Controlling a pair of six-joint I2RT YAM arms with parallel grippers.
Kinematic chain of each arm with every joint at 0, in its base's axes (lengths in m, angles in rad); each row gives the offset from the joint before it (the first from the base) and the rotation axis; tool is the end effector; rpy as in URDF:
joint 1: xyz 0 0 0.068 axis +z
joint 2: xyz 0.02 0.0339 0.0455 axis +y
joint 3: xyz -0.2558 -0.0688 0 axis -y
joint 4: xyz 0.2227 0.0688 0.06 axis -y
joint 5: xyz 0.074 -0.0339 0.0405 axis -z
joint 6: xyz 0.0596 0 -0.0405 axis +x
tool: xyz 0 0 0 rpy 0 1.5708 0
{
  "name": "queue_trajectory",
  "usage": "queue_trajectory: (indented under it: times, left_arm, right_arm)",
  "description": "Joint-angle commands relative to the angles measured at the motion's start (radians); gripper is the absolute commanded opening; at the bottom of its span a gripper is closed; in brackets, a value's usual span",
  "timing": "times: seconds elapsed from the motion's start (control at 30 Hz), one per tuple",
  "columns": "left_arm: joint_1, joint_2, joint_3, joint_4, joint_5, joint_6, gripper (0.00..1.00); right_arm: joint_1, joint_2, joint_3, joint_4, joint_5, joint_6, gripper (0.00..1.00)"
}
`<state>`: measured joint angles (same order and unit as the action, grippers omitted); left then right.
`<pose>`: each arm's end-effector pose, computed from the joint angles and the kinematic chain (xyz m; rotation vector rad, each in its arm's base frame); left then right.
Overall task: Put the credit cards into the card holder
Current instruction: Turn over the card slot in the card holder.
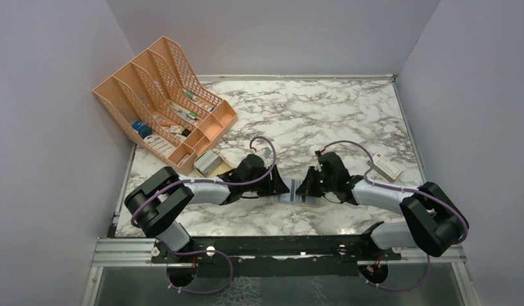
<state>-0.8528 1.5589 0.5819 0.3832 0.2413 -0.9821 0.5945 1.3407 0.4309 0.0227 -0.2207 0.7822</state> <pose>0.1870 -0.2358 0.1445 -0.0007 2.4571 -1.2155 0.1826 0.1392 0.1211 0.1432 2.6279 0.8194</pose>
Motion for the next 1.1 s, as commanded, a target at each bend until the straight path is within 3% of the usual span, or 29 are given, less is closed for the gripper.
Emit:
queue_trajectory:
  times: [0.0,0.43,1.07]
  left_arm:
    - [0.001,0.03,0.012,0.04,0.038,-0.028,0.52]
    - [-0.009,0.053,0.019,0.059,0.048,-0.051,0.52]
    - [-0.02,-0.036,0.022,0.059,0.026,-0.032,0.5]
  right_arm:
    - [0.005,0.021,-0.033,-0.023,0.021,-0.004,0.01]
    - [0.005,0.02,-0.04,-0.015,0.022,-0.003,0.01]
    - [0.005,-0.025,-0.034,-0.033,0.026,-0.008,0.04]
